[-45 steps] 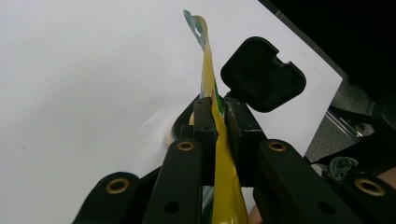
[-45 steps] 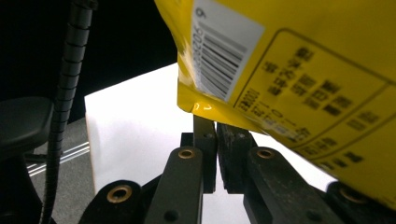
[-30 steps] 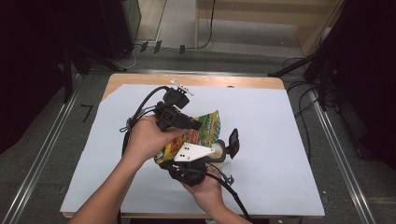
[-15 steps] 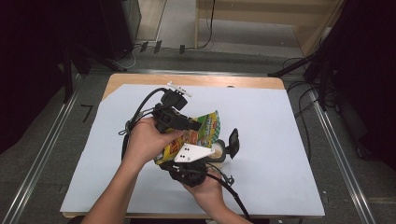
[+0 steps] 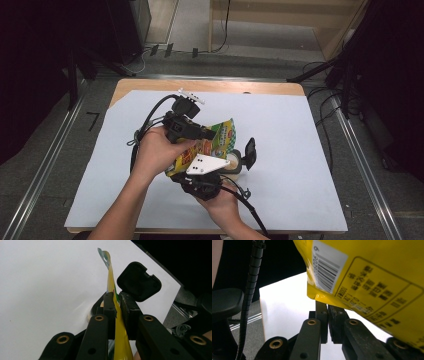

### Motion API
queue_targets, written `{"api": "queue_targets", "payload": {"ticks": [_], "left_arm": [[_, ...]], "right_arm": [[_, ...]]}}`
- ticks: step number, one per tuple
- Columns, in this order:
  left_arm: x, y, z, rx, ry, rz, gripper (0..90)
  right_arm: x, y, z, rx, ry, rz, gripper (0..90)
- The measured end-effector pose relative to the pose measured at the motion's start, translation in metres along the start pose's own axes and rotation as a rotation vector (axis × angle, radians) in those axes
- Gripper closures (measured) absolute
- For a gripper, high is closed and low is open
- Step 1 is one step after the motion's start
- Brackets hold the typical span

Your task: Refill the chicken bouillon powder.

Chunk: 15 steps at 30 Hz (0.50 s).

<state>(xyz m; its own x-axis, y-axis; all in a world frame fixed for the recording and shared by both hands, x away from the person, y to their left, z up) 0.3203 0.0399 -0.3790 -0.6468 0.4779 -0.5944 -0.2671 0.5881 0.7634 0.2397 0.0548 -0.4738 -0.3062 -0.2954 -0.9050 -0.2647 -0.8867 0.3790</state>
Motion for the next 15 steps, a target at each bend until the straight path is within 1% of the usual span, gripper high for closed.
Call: {"api": "queue_targets", "payload": {"ticks": [15], "left_arm": [[0.0015, 0.0005, 0.0004, 0.000, -0.003, -0.005, 83.9]], "right_arm": [[0.0007, -0.0008, -0.0004, 0.006, 0.006, -0.002, 88.7]]}}
Point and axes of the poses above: each handheld gripper's, and its own axes: y roughly backward along the jaws, x roughly out of its underside, z roughly to its left, the point moved 8 cm from there along -y, roughly forward along the jaws, and after that the axes turned 3 degrees about -x, right-handed, at the moved point
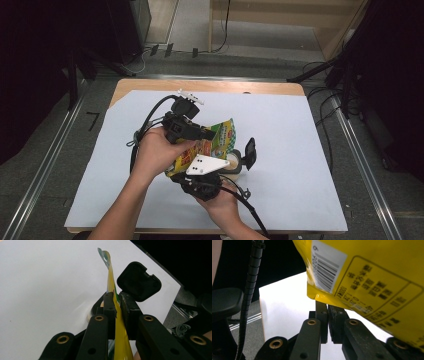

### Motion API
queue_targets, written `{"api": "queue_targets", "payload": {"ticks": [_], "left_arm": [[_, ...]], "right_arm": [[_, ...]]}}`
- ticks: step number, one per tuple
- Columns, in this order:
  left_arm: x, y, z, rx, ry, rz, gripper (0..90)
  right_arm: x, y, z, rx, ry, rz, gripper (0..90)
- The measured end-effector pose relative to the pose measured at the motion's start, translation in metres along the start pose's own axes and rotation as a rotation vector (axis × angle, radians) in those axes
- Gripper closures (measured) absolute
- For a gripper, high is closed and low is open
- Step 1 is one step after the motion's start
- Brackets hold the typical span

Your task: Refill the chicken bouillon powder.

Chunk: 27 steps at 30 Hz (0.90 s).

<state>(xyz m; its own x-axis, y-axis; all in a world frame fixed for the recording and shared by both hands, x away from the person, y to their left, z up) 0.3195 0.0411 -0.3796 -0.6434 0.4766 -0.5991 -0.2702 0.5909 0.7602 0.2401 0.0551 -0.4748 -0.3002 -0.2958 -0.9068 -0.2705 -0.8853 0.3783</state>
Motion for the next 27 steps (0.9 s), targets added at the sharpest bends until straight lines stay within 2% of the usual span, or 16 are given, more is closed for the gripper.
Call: {"api": "queue_targets", "payload": {"ticks": [27], "left_arm": [[0.0008, 0.0000, 0.0005, -0.002, -0.001, 0.000, 83.8]], "right_arm": [[0.0002, 0.0001, 0.0016, -0.005, -0.011, 0.001, 88.7]]}}
Point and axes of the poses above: each handheld gripper's, and its own axes: y roughly backward along the jaws, x roughly out of its underside, z roughly to its left, the point moved 8 cm from there along -y, roughly forward along the jaws, and after that the axes turned 3 degrees about -x, right-handed, at the moved point
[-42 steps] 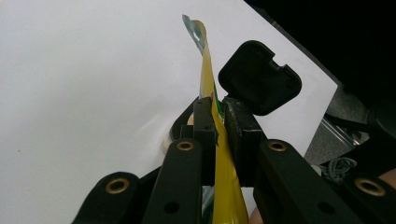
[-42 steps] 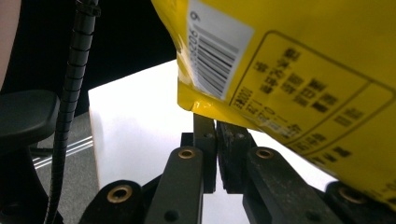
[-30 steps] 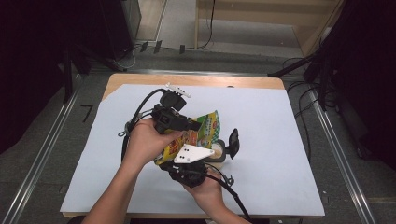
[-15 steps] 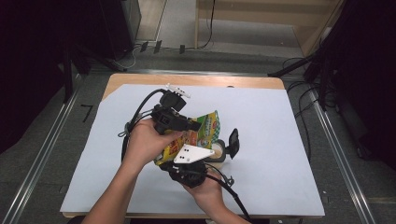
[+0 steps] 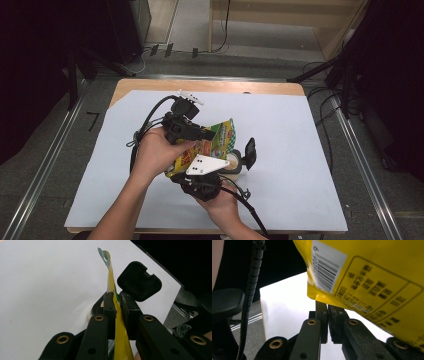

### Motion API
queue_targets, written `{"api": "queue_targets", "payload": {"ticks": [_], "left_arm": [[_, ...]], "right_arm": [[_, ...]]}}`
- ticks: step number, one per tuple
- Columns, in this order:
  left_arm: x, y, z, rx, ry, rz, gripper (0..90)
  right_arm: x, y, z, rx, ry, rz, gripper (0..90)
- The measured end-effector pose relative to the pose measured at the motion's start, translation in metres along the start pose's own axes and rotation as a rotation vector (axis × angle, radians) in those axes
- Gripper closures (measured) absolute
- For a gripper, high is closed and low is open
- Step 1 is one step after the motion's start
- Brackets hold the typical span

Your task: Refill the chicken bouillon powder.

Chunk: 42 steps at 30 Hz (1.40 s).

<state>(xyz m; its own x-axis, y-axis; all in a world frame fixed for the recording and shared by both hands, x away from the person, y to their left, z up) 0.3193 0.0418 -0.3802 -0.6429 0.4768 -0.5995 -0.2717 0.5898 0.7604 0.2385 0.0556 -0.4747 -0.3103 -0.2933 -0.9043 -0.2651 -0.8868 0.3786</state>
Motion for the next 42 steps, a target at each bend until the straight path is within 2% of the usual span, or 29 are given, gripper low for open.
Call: {"api": "queue_targets", "payload": {"ticks": [42], "left_arm": [[0.0005, 0.0000, -0.0017, -0.011, -0.016, -0.003, 83.5]], "right_arm": [[0.0000, -0.0004, 0.0005, 0.004, 0.013, -0.005, 88.8]]}}
Point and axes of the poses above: each handheld gripper's, and its own axes: y roughly backward along the jaws, x roughly out of its underside, z roughly to its left, the point moved 8 cm from there along -y, roughly forward along the jaws, and after that the axes turned 3 degrees about -x, right-handed, at the moved point
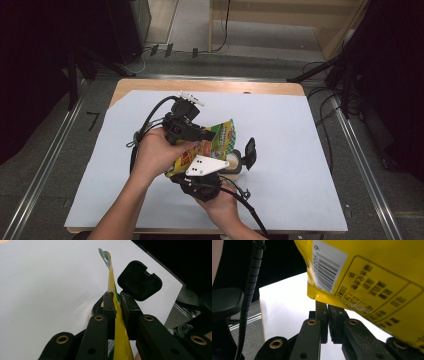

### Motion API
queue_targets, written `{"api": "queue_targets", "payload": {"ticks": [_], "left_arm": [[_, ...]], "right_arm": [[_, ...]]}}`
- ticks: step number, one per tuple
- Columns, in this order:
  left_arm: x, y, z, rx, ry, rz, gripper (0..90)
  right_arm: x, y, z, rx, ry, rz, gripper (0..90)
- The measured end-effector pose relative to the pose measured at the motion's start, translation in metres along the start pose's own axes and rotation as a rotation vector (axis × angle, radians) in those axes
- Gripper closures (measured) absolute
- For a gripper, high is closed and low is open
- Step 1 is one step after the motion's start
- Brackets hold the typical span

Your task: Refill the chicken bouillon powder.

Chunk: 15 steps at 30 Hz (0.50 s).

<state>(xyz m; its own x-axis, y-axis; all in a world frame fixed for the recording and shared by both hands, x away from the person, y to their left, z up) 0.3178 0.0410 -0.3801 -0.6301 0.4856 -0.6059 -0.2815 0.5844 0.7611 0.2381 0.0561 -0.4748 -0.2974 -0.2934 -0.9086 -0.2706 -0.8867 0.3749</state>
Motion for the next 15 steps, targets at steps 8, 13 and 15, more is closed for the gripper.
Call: {"api": "queue_targets", "payload": {"ticks": [8, 13, 15], "left_arm": [[-0.0012, -0.0001, -0.0034, -0.008, -0.016, -0.005, 83.5], [-0.0009, -0.0002, -0.0026, -0.004, -0.009, -0.006, 83.5], [-0.0007, -0.0002, -0.0022, -0.006, -0.009, -0.004, 83.5]], "right_arm": [[-0.0009, 0.0009, -0.0005, -0.001, -0.003, -0.012, 88.8], [-0.0003, 0.0006, 0.0001, -0.004, -0.005, -0.007, 88.7], [-0.0002, 0.0006, 0.0000, -0.003, -0.003, -0.006, 88.7]]}}
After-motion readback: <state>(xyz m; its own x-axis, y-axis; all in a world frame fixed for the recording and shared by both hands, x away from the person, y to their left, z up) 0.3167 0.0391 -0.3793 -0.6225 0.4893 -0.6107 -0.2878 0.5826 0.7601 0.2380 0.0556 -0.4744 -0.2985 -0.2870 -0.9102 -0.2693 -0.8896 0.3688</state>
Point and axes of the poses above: each handheld gripper's, and its own axes: y roughly backward along the jaws, x roughly out of its underside, z roughly to its left, the point moved 8 cm from there along -y, roughly forward along the jaws, and after that the axes turned 3 degrees about -x, right-handed, at the moved point
